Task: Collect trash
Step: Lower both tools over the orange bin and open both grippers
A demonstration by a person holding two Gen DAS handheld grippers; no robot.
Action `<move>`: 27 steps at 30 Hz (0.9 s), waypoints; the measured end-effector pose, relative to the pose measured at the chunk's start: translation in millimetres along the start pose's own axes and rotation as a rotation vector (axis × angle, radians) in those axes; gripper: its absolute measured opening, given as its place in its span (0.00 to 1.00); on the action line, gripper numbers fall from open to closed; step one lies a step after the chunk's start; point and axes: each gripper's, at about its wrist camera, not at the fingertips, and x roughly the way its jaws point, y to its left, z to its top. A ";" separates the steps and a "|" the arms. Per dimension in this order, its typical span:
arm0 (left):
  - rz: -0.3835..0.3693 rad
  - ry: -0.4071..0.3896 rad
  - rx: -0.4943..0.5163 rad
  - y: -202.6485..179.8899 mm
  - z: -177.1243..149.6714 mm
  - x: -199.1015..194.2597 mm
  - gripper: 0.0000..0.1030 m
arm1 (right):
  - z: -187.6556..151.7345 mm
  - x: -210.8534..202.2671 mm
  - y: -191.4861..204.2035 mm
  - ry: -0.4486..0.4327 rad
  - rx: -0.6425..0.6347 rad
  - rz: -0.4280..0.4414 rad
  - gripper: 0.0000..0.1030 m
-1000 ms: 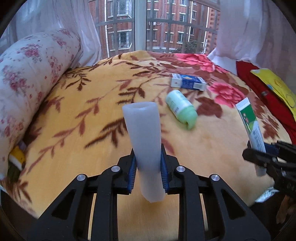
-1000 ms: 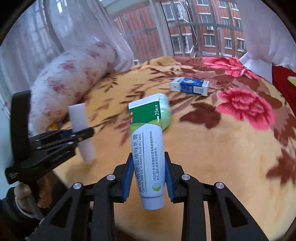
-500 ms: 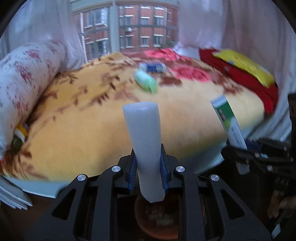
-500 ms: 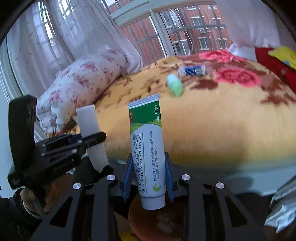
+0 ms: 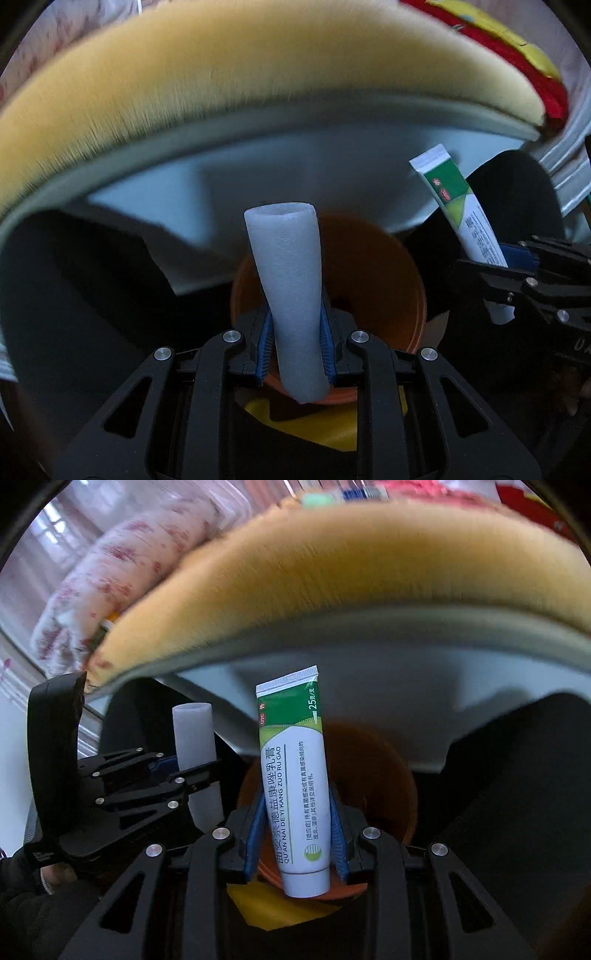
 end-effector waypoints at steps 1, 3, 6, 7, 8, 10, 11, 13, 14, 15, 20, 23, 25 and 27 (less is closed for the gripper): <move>-0.009 0.017 -0.011 2.7 0.3 4.2 0.21 | -0.8 5.4 -1.3 0.022 0.007 0.005 0.30; -0.014 0.031 -0.024 5.4 0.5 7.9 0.21 | -0.8 11.8 -3.2 0.044 0.016 0.005 0.30; -0.013 0.036 -0.026 5.9 0.3 9.9 0.21 | -0.3 16.6 -3.8 0.062 0.019 0.008 0.30; -0.012 0.037 -0.025 5.6 0.1 10.4 0.21 | -0.2 18.1 -3.3 0.068 0.019 0.008 0.30; -0.012 0.039 -0.024 5.4 0.0 10.7 0.21 | -0.7 19.0 -2.7 0.071 0.018 0.007 0.30; -0.011 0.041 -0.024 5.1 -1.2 11.7 0.21 | -1.2 20.4 -0.9 0.075 0.016 0.007 0.30; -0.011 0.041 -0.024 5.4 -0.8 11.9 0.21 | -1.7 20.7 0.1 0.076 0.015 0.006 0.30; -0.008 0.042 -0.025 5.7 -1.6 11.7 0.21 | -0.9 19.4 0.1 0.076 0.014 0.002 0.30; -0.005 0.042 -0.026 5.9 -5.7 12.6 0.21 | -1.0 19.1 0.7 0.075 0.014 0.001 0.30; -0.003 0.043 -0.026 6.0 -5.6 12.9 0.21 | -0.8 19.1 1.2 0.075 0.014 -0.001 0.30; 0.029 0.066 -0.015 1.3 1.2 21.2 0.53 | 0.5 23.6 0.8 0.090 0.024 -0.015 0.61; 0.041 0.047 -0.013 -0.2 1.5 18.8 0.68 | 0.8 22.7 3.4 0.084 0.013 -0.021 0.61; 0.043 0.051 -0.012 -0.9 0.6 20.1 0.68 | 0.5 21.3 1.9 0.081 0.018 -0.020 0.61; 0.042 0.053 -0.016 -0.5 0.3 21.1 0.68 | 0.4 21.4 0.5 0.081 0.024 -0.019 0.61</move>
